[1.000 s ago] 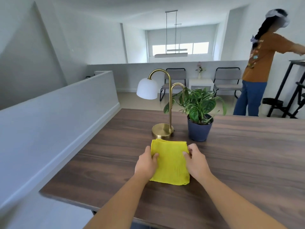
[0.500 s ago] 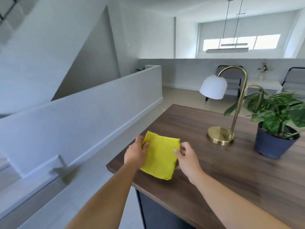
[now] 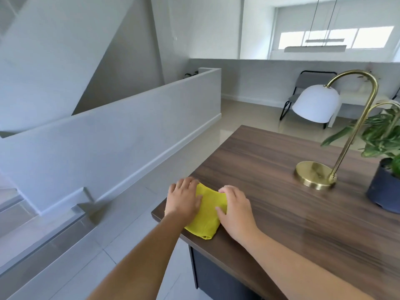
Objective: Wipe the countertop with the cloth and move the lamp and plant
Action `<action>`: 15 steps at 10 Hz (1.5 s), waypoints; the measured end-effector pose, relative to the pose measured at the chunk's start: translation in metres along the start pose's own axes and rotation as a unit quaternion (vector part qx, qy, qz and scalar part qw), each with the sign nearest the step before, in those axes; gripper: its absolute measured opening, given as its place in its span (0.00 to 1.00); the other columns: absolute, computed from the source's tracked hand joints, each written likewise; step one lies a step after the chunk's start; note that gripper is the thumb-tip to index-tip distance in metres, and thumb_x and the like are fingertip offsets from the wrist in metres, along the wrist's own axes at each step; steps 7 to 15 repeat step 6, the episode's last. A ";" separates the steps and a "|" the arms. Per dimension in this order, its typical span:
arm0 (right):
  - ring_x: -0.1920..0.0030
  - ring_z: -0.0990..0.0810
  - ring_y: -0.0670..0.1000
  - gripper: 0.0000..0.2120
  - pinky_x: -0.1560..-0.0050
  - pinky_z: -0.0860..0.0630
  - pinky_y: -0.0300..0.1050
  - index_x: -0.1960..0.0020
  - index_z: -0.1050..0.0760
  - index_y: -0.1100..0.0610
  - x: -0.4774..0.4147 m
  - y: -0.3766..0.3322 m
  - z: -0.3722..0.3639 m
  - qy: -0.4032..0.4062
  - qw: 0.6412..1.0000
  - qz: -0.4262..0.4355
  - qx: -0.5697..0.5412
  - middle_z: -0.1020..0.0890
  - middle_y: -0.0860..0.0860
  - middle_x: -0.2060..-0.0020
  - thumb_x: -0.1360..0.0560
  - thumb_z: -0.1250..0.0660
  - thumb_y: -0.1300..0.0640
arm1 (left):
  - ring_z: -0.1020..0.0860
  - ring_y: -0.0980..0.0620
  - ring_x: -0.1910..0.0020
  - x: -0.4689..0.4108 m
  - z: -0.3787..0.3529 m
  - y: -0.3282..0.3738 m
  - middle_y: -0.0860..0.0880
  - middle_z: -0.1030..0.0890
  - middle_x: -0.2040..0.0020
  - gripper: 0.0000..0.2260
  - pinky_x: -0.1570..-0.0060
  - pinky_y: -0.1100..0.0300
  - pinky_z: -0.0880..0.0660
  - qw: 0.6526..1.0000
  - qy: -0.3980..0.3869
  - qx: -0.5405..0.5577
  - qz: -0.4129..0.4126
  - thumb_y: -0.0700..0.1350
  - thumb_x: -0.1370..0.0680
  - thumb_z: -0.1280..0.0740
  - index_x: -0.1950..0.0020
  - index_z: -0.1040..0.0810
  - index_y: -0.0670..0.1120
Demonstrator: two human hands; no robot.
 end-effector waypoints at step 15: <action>0.22 0.57 0.47 0.31 0.24 0.61 0.52 0.22 0.56 0.55 0.018 0.037 -0.002 -0.146 0.980 -0.025 0.129 0.53 0.49 0.21 0.19 0.54 0.42 | 0.56 0.53 0.22 0.005 -0.031 0.032 0.52 0.53 0.21 0.28 0.24 0.50 0.54 0.990 -0.137 0.016 -0.023 0.59 0.19 0.53 0.22 0.54 0.50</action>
Point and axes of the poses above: each hand's wrist, its own x-axis away from the middle knuckle, its own z-axis out of the back of the hand, y = z × x, the point moved 8 cm from there along -x, towards the middle knuckle
